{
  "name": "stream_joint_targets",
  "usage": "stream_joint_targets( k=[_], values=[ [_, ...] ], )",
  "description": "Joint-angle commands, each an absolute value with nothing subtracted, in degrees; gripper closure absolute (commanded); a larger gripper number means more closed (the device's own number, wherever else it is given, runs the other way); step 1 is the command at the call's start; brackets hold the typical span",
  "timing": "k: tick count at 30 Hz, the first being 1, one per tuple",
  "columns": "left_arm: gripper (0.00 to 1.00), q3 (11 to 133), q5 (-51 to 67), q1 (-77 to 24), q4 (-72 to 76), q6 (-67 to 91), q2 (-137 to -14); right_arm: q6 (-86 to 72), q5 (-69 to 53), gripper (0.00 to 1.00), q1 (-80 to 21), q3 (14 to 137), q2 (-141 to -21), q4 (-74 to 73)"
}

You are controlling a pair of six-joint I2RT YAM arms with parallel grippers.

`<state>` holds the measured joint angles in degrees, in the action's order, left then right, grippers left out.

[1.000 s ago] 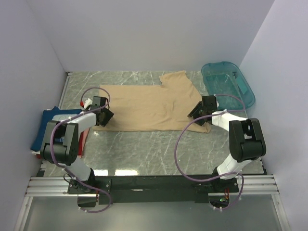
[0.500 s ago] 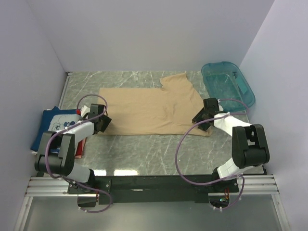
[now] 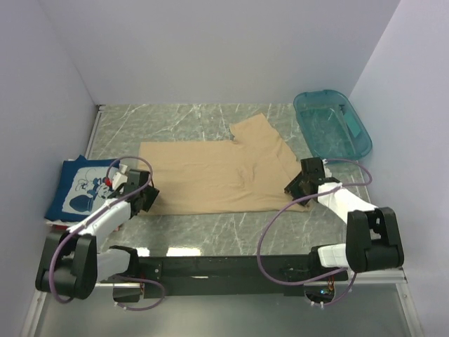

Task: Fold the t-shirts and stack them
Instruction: Fold the tshirt

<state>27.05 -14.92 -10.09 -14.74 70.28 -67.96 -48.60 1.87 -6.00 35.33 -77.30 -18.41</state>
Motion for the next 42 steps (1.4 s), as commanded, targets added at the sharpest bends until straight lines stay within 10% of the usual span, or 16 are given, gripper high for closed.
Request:
stream_joint_targets(
  k=[1, 21, 42],
  values=[
    [0.53, 23.65, -18.81, -10.72, -26.0, 71.54, -64.79, -48.34, 7.03, 0.48, -5.36, 30.16, -74.46, -27.42],
    [0.42, 39.35, -21.61, -10.99, -33.67, 63.9, -56.48, -44.49, 2.3, 0.5, -5.36, 38.13, -48.87, -32.99],
    [0.49, 90.25, -22.85, -2.46, -37.0, 57.57, -116.44, -27.42, -9.23, 0.54, -5.8, 80.41, -101.93, -15.12]
  ],
)
